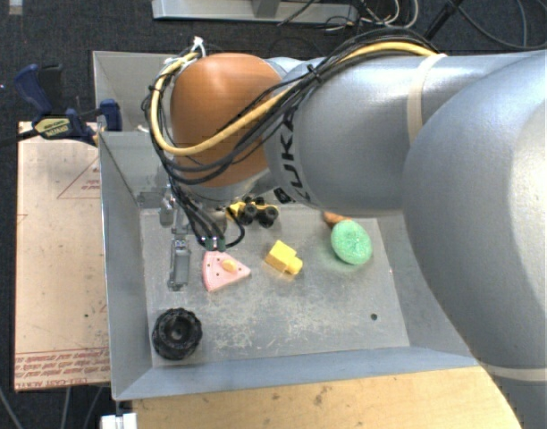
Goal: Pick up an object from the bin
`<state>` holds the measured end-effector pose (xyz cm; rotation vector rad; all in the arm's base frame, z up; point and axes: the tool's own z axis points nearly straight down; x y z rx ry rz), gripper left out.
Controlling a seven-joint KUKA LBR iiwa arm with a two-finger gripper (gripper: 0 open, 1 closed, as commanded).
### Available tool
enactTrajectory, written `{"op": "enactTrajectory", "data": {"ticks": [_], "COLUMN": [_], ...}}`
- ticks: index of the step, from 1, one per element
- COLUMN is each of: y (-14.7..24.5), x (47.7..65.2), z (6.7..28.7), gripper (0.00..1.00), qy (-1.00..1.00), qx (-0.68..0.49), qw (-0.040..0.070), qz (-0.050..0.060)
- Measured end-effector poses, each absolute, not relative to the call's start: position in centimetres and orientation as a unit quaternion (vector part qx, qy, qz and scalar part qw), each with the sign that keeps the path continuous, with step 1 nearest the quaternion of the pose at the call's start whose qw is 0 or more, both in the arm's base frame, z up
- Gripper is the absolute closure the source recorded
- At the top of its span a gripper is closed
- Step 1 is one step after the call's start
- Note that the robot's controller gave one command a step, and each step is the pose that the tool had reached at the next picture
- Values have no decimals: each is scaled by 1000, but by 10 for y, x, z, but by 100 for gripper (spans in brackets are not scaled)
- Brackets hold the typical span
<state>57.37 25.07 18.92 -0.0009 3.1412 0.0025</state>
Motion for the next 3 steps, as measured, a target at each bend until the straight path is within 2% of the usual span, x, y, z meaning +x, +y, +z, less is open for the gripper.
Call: {"op": "enactTrajectory", "data": {"ticks": [1, 2, 3], "y": [234, 230, 222], "x": [546, 538, 525], "z": [173, 157, 130], "gripper": [0, 0, 0], "qy": [998, 998, 996], "qx": [-55, -69, -87], "qw": [3, -1, 2], "qz": [2, 0, 1]}}
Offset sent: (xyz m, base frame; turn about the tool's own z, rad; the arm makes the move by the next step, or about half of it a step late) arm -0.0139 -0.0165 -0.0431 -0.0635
